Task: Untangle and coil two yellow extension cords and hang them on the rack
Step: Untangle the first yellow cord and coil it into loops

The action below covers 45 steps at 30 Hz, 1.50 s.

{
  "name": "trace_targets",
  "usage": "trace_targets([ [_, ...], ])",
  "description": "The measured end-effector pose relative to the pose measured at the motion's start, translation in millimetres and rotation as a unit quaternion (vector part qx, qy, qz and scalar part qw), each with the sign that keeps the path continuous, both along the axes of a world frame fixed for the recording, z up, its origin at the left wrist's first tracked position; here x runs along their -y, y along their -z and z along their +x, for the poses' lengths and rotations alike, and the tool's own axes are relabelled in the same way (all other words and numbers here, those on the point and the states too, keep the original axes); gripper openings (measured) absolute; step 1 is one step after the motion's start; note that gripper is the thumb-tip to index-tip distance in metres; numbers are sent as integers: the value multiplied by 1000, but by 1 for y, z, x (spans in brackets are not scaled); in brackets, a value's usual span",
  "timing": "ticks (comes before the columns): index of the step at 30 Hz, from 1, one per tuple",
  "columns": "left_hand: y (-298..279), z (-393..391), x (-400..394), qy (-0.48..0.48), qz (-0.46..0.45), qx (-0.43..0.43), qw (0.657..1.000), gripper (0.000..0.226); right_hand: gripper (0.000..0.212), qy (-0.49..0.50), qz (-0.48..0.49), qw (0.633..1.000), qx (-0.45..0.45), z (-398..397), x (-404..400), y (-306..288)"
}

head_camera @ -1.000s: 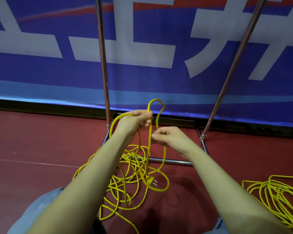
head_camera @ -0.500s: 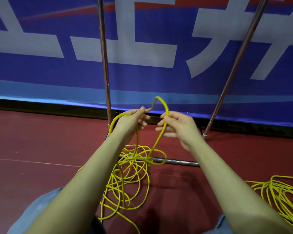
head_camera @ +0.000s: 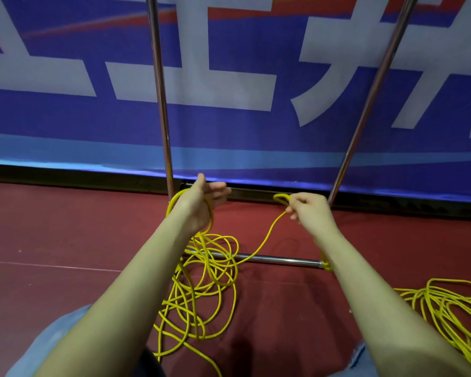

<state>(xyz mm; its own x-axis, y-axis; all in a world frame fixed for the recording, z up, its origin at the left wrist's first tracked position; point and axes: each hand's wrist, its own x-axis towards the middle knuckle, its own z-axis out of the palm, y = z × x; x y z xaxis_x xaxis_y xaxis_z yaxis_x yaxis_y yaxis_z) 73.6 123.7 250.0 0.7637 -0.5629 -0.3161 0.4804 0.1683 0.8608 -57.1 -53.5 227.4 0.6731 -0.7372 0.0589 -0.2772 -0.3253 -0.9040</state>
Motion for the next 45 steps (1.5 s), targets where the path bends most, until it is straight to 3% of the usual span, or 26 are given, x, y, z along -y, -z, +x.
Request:
trace_targets([
  [1,-3,1,-1,6,-22,-17,1000,55,13,-1,13,1000,-17,0,0,5],
  [6,-14,0,-4,46,-122,-67,989,56,29,-52,5,998,-21,-1,-14,5],
  [9,-19,-5,-2,38,-182,-81,979,56,33,-168,23,985,7,4,-27,-7],
  [12,-24,-7,-1,29,-230,-91,969,55,19,-292,66,954,-15,8,-44,-12],
  [14,-28,-5,-2,21,-264,-104,959,55,9,-324,78,943,-26,10,-54,-10],
  [17,-37,-1,-5,-1,-298,-113,948,58,15,-305,86,948,-10,11,-55,-7],
  [20,-39,-6,-5,-20,-271,-88,958,55,13,-246,105,962,53,9,-47,-14],
  [23,-33,-21,3,17,-192,-9,981,23,12,-219,89,969,72,5,-44,-23],
  [25,-29,-32,8,53,-174,26,983,13,13,-220,67,971,65,4,-45,-26],
  [30,-37,-32,6,30,-213,3,977,19,9,-260,90,961,37,1,-44,-24],
  [36,-55,-23,-4,-28,-287,-60,956,29,21,-261,36,964,-16,-1,-33,-12],
  [40,-49,-16,-6,-69,-328,-77,939,16,16,-224,122,967,29,-2,-32,-11],
  [45,-27,-33,10,25,-217,7,976,9,15,-235,172,956,37,-2,-40,-20],
])
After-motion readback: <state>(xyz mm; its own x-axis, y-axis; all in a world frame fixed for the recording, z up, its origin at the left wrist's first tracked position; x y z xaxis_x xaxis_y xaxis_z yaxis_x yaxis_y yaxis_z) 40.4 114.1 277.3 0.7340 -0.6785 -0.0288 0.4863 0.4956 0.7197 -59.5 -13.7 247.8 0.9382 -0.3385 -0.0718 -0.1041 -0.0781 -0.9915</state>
